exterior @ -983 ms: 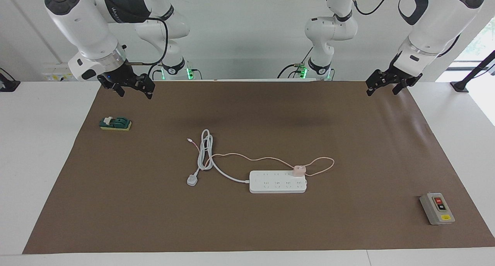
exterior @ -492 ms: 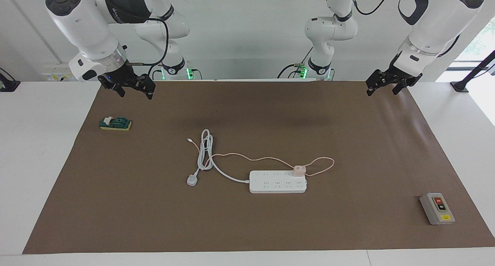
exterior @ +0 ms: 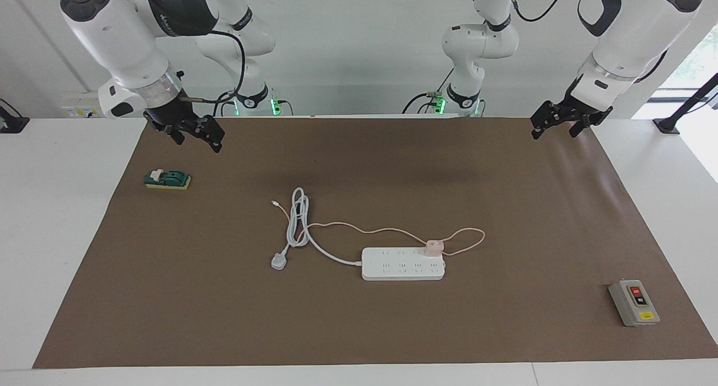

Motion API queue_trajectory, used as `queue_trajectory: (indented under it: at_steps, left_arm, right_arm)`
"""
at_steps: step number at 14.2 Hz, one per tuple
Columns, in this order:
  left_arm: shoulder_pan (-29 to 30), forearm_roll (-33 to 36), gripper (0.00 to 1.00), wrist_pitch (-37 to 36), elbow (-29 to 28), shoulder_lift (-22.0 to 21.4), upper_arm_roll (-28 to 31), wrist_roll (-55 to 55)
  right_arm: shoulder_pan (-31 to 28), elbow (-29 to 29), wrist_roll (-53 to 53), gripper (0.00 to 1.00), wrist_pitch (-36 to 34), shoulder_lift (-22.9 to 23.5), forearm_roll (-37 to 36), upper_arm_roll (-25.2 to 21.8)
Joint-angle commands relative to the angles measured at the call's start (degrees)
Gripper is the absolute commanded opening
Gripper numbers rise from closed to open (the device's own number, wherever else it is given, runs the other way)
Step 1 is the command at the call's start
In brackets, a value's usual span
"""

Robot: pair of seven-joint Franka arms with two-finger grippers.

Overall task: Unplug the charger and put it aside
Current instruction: 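Move the right gripper toward the white power strip's far end, then reach the left gripper to the pink charger while the right gripper holds the strip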

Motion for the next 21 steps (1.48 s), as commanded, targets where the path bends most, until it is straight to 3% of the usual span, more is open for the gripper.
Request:
queue_trajectory:
  at_steps: [1, 7, 11, 14, 15, 19, 21]
  left_arm:
    - [0.01, 0.0, 1.0, -0.29, 0.34, -0.38, 0.15, -0.46]
    - [0.01, 0.0, 1.0, -0.29, 0.34, -0.38, 0.15, -0.98]
    - [-1.75, 0.0, 1.0, -0.29, 0.52, -0.3, -0.2, -0.72]
    - [-1.75, -0.09, 1.0, -2.04, 0.34, -0.47, -0.2, -1.16]
    - [-1.92, 0.0, 1.0, -1.7, 0.26, -0.56, -0.2, -2.9]
    - [-5.16, -0.18, 1.0, 3.66, 0.96, 0.75, -0.73, -20.19]
    - [-7.97, -0.26, 1.0, 5.33, 1.13, 3.47, -0.82, -32.3]
  right_arm:
    - [-1.27, 3.06, 10.19, 1.0, 0.77, 4.09, 3.06, 1.13]
    - [0.04, 4.03, 40.59, 1.0, 5.85, 9.45, 10.7, 3.77]
    - [4.78, 3.95, 54.94, 1.0, 13.3, 12.35, 12.37, 5.26]
    - [5.58, 4.03, 61.88, 1.0, 18.6, 15.95, 17.8, 5.35]
    - [5.85, 4.12, 64.26, 1.0, 21.13, 17.27, 21.05, 5.18]
    - [9.0, 4.38, 66.74, 1.0, 27.21, 21.14, 21.7, 5.26]
    - [11.55, 4.39, 66.66, 1.0, 31.16, 23.16, 21.61, 5.35]
